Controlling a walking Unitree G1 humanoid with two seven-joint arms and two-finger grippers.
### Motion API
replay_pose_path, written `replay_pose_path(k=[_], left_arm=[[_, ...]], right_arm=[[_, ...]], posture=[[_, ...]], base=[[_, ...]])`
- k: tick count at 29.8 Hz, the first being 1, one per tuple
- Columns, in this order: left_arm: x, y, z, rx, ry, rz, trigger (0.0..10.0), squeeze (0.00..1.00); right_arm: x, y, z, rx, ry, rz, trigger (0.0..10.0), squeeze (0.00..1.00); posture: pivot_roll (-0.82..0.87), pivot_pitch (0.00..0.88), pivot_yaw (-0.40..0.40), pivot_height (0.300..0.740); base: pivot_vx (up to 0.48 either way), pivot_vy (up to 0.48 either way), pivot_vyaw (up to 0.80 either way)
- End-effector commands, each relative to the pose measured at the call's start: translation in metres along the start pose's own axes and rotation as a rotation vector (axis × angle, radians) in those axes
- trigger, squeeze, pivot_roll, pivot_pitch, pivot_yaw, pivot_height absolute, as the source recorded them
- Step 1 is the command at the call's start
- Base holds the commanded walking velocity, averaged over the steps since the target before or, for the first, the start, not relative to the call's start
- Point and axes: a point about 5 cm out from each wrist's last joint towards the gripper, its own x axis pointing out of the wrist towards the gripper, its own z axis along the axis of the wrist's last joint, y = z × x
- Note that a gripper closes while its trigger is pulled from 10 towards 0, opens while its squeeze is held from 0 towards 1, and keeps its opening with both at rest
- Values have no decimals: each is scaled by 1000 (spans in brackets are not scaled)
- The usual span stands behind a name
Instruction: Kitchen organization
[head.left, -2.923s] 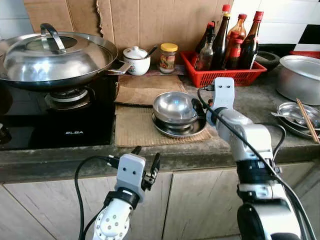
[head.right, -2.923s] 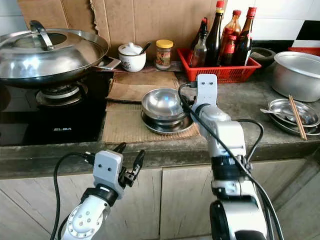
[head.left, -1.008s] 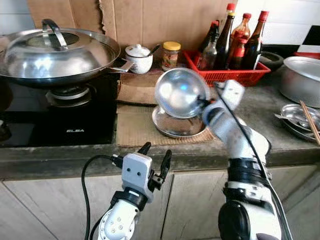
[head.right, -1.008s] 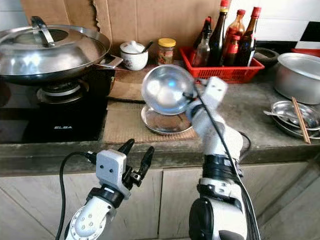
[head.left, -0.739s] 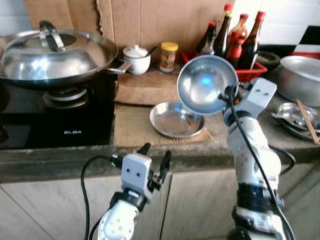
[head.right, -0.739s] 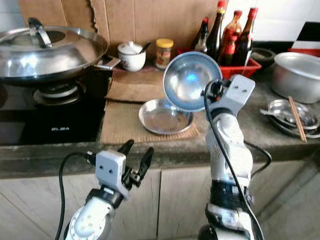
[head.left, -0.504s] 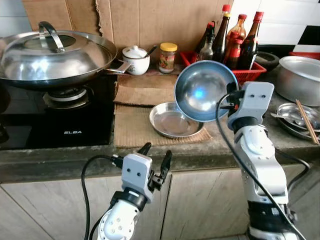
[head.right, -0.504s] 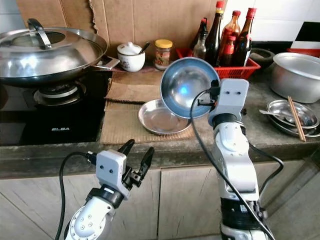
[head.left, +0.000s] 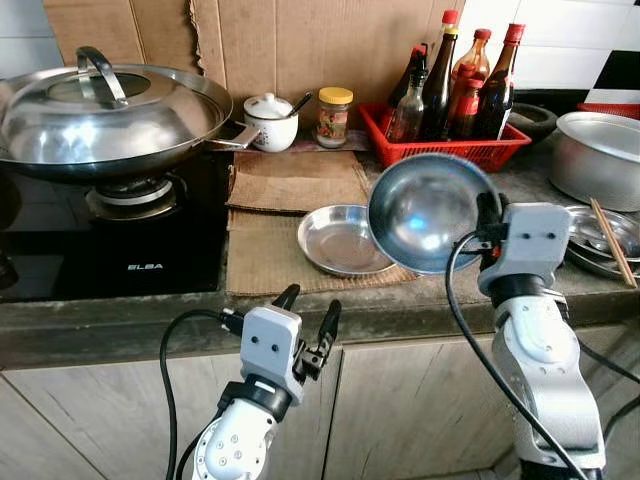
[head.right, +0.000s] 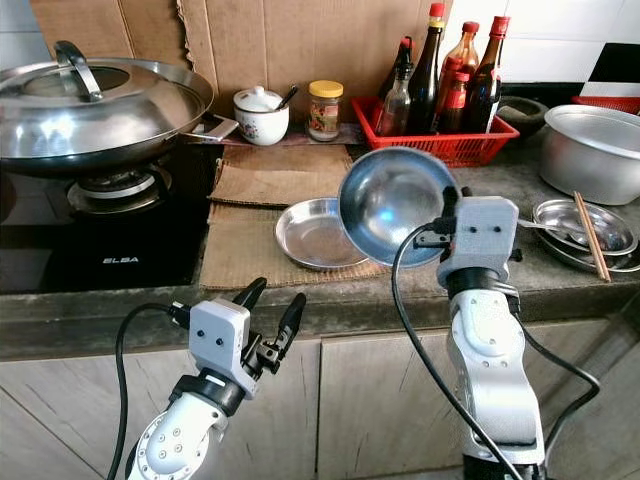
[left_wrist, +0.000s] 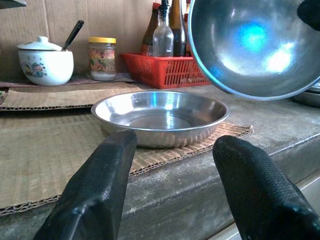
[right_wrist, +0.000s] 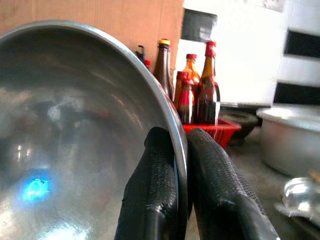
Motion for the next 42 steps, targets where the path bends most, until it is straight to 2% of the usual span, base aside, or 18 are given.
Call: replay_pose_path(k=[1, 8, 15, 34, 42], left_arm=[[1, 0, 1, -4, -3, -12, 10000, 0], [0, 1, 1, -4, -2, -7, 10000, 0], [-1, 1, -2, 2, 10, -10, 10000, 0], [-3, 2, -3, 22, 22, -11, 10000, 0], [-3, 2, -3, 26, 21, -11, 10000, 0]], right_arm=[[3, -5, 13, 26, -49, -38, 10000, 0], [-1, -2, 15, 7, -68, -29, 10000, 0], [-11, 9, 7, 9, -44, 34, 10000, 0], [-17, 15, -1, 29, -2, 50, 10000, 0], [-19, 17, -2, 38, 4, 57, 10000, 0]], posture=[[38, 0, -62, 740], [40, 0, -63, 740], [37, 0, -60, 740], [42, 0, -59, 740], [43, 0, -60, 740]], base=[[0, 0, 0], [0, 0, 0], [0, 0, 0], [0, 0, 0], [-258, 0, 0]])
